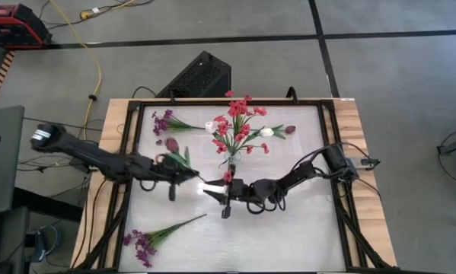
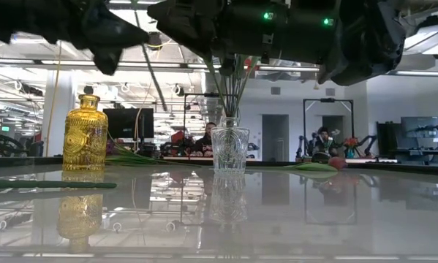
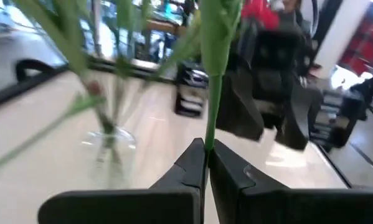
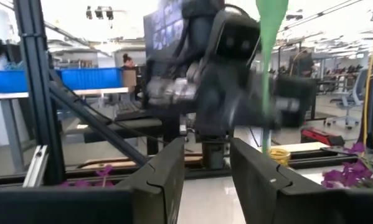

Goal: Sort flowers into vase by color
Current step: Put the bottom red tulip into the yellow vase

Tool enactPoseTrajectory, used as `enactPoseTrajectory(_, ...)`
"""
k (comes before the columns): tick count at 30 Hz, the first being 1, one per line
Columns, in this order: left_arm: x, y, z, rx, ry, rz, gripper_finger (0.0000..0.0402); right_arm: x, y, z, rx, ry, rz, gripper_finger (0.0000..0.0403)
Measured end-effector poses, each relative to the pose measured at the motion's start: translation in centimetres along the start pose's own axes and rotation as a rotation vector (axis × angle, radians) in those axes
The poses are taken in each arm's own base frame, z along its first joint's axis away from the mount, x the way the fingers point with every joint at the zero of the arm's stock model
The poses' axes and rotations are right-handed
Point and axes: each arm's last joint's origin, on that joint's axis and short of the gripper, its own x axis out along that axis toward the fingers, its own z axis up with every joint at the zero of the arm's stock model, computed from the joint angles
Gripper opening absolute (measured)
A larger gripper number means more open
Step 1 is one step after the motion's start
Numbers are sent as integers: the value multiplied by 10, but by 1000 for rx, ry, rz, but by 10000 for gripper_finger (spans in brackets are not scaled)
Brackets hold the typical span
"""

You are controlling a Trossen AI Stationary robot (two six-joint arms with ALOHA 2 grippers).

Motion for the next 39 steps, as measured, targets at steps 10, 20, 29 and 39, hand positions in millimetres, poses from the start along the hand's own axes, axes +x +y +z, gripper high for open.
enactPoseTrajectory(10,-85,26,33,-46,-72,189,0,0,0,-2,-9,21,-2,154)
enactPoseTrajectory(20,-120,37,43,-103,-43,254,0,1,-4,-12,-14,112,-12,154)
enactPoseTrajectory(29,-121,38,38,-123,10,236,0,1,-4,-13,-17,129,-11,154)
enactPoseTrajectory(39,-121,38,34,-114,61,218,0,0,-4,-18,37,166,-16,154)
